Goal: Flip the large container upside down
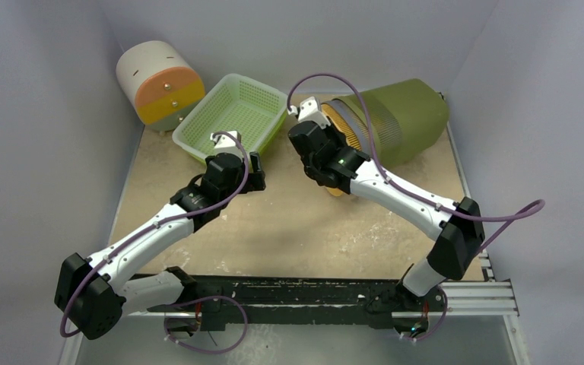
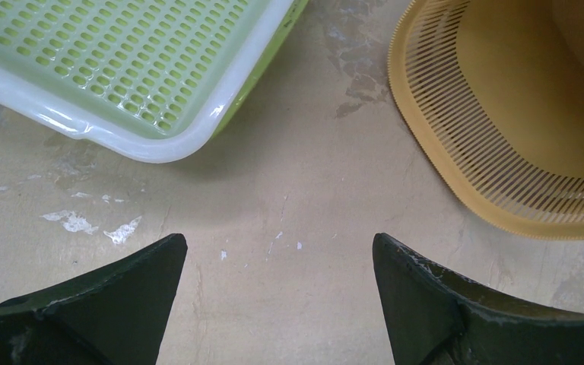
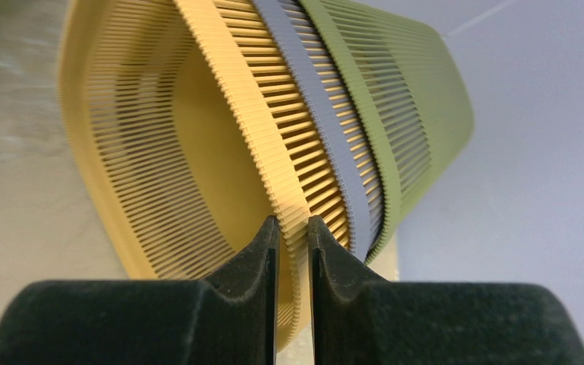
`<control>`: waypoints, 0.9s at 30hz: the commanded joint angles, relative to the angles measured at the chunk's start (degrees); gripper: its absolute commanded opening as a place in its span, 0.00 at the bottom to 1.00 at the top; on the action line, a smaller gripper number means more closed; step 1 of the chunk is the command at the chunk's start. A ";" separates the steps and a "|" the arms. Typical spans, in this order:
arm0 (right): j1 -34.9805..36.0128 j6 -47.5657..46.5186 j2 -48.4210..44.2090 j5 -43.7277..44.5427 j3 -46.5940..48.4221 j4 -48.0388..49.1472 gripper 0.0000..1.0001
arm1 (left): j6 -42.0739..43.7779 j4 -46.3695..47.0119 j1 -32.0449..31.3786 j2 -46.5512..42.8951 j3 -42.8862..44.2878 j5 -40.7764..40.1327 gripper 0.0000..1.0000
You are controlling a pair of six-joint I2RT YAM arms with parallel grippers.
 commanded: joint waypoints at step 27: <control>-0.24 53.78 17.23 25.63 9.71 -44.18 0.00 | -0.83 3.52 -0.17 0.66 -3.34 -1.32 0.89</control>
